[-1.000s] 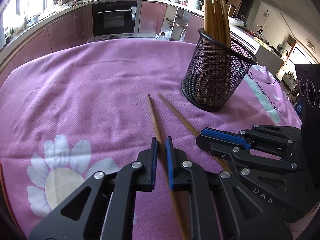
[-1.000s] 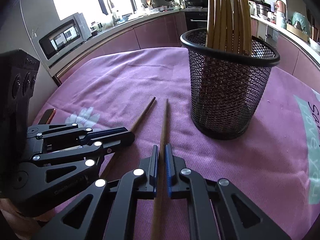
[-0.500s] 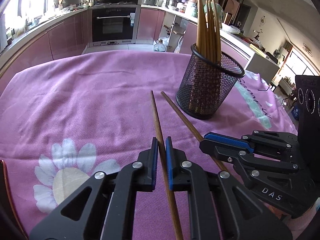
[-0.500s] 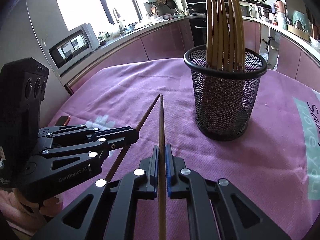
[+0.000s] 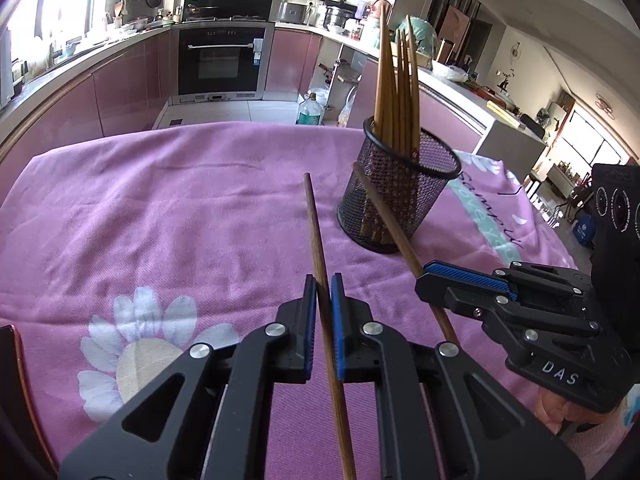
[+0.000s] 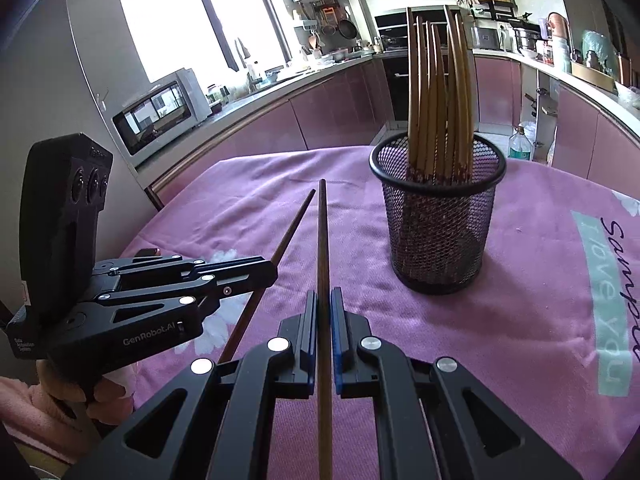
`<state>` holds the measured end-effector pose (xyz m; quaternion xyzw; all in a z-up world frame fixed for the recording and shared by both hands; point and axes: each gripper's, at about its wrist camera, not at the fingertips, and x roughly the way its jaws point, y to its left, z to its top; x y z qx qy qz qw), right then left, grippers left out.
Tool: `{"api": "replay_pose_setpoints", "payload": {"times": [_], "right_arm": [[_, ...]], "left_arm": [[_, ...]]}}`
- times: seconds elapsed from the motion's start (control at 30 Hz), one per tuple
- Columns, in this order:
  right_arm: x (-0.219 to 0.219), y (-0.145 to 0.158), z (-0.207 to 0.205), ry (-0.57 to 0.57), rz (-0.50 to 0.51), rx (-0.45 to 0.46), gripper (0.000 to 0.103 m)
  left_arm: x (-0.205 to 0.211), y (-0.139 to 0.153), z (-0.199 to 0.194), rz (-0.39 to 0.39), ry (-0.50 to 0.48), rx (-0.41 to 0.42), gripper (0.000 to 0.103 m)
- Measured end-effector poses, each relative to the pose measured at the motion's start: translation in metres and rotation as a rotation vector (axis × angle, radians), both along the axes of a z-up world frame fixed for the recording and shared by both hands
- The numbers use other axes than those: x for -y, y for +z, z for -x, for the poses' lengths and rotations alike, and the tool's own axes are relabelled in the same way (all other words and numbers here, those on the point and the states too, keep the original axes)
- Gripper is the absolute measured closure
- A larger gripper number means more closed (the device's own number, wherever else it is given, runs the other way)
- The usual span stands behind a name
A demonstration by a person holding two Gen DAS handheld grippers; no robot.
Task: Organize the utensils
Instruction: 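Lift both held chopsticks upright and carry them over the black mesh cup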
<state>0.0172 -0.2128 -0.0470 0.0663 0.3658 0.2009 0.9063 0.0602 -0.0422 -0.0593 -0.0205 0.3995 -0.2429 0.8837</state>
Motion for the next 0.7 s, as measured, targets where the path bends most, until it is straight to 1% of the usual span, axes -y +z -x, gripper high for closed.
{"api": "replay_pose_setpoints", "payload": {"times": [0.1, 0.33, 0.7], "right_arm": [[0.009, 0.007, 0.004, -0.026, -0.007, 0.033, 0.098], [0.024, 0.019, 0.005, -0.069, -0.023, 0.069, 0.098], [0.033, 0.032, 0.008, -0.081, -0.043, 0.121, 0.098]], "left_arm": [[0.0, 0.005, 0.001, 0.009, -0.002, 0.01, 0.095], [-0.003, 0.016, 0.004, 0.038, -0.014, 0.024, 0.095], [-0.001, 0.034, 0.007, 0.068, -0.032, 0.058, 0.096]]}}
